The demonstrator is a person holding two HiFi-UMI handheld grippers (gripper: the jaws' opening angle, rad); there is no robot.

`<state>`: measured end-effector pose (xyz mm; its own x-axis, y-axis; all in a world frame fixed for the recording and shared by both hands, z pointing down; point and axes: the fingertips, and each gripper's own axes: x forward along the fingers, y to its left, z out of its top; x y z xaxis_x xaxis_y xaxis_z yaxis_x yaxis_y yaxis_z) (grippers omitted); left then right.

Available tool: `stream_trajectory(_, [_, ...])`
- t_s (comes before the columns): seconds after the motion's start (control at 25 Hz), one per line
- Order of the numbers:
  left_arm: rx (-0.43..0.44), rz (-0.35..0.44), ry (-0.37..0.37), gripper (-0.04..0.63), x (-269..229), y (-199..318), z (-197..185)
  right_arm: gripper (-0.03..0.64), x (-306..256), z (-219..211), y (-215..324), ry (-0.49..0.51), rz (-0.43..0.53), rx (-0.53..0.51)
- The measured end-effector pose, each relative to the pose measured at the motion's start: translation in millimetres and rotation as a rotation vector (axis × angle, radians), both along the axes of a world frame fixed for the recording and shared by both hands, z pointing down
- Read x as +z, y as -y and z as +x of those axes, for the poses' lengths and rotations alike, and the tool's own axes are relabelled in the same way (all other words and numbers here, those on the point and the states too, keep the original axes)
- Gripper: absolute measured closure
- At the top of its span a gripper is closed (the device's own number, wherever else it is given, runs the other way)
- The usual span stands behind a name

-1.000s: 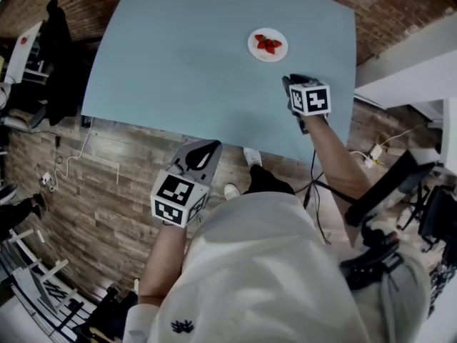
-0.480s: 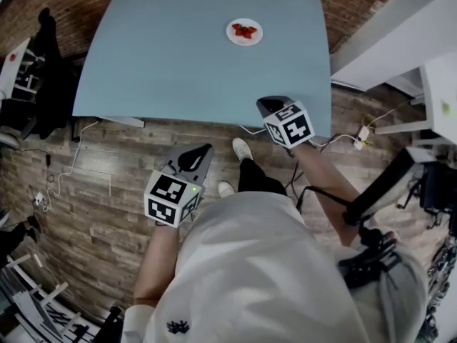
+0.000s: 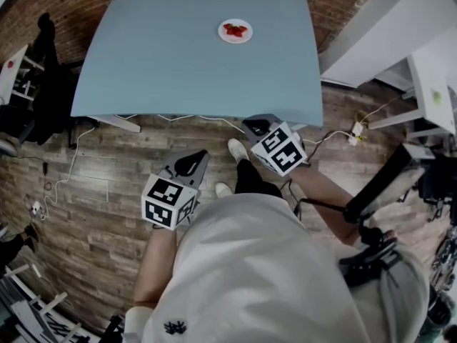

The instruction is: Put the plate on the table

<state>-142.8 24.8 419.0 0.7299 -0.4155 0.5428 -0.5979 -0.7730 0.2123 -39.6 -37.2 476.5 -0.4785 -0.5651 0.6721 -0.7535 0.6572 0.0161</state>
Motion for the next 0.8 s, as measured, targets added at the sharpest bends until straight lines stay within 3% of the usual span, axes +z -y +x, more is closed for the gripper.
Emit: stream_trajectory(0.8, [-0.011,-0.003,-0.022,0.595,6,-18,-7,0.609,-16,-22,-42,-0.037,0.024,-0.097])
